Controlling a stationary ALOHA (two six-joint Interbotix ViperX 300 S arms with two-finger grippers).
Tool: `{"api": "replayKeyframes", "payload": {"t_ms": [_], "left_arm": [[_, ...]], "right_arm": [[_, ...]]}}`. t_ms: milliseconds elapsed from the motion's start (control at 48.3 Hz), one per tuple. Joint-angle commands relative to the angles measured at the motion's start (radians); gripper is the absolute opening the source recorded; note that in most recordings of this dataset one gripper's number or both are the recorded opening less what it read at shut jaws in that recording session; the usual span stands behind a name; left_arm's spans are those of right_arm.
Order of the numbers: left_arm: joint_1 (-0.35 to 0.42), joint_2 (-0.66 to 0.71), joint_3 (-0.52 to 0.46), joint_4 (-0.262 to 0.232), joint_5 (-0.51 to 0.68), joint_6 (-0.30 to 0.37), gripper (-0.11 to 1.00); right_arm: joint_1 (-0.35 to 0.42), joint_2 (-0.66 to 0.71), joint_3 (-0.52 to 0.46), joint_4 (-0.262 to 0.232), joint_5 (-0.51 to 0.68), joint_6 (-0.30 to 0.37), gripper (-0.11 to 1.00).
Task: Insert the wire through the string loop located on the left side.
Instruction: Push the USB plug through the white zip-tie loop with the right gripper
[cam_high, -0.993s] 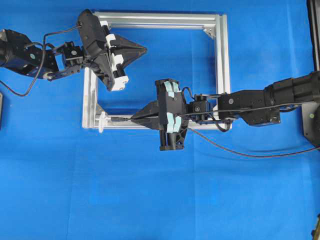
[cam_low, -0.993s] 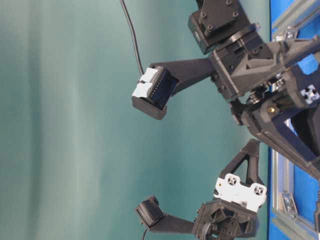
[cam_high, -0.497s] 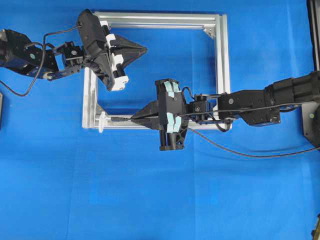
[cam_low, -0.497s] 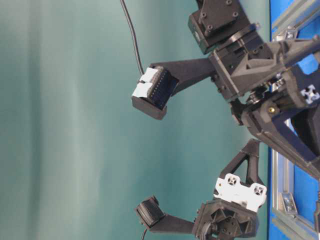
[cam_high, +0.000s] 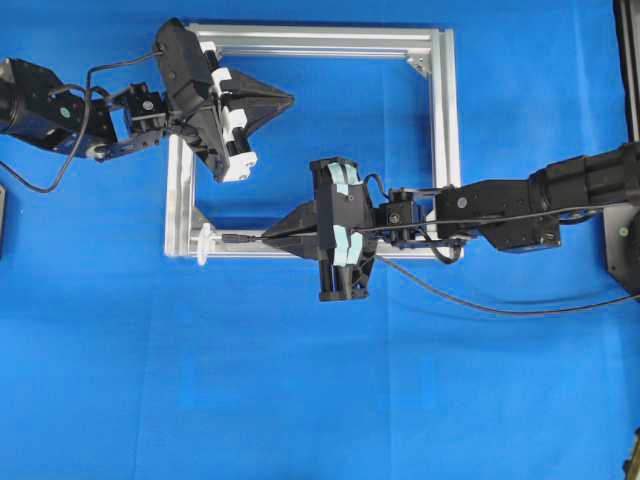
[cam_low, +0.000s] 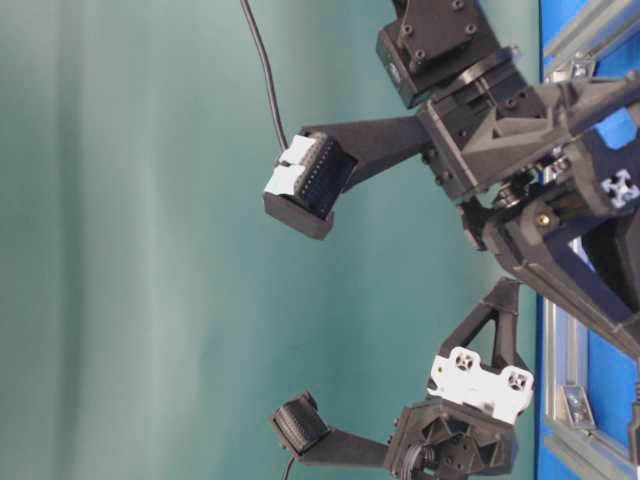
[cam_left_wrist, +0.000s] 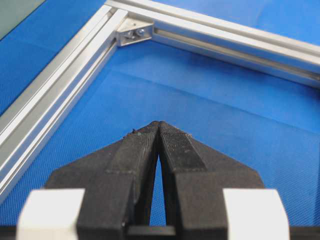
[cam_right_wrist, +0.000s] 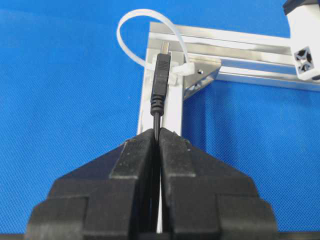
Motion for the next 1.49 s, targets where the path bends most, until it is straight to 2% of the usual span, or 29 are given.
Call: {"api": "replayKeyframes", "payload": {"t_ms": [0,414,1055,1469], "left_arm": [[0.002,-0.032,-0.012,0.003,-0.008,0.0,0.0],[0.005,-0.032,-0.014,0.003,-0.009,0.0,0.0],[0.005,-0.032,-0.017,0.003,-0.009,0.0,0.0],[0.005,-0.031,-0.017,0.003,-0.009,0.0,0.0]], "right_arm": [[0.002,-0.017,-0.018,-0.002,-0.003,0.002,0.01],[0.009,-0.003,-0.037,-0.002,-0.003,0.002,0.01],[0.003,0.144,-0.256,-0.002,0.032,0.0,0.01],[0.0,0.161,-0.282,-0.002,0.037,0.0,0.01]]}}
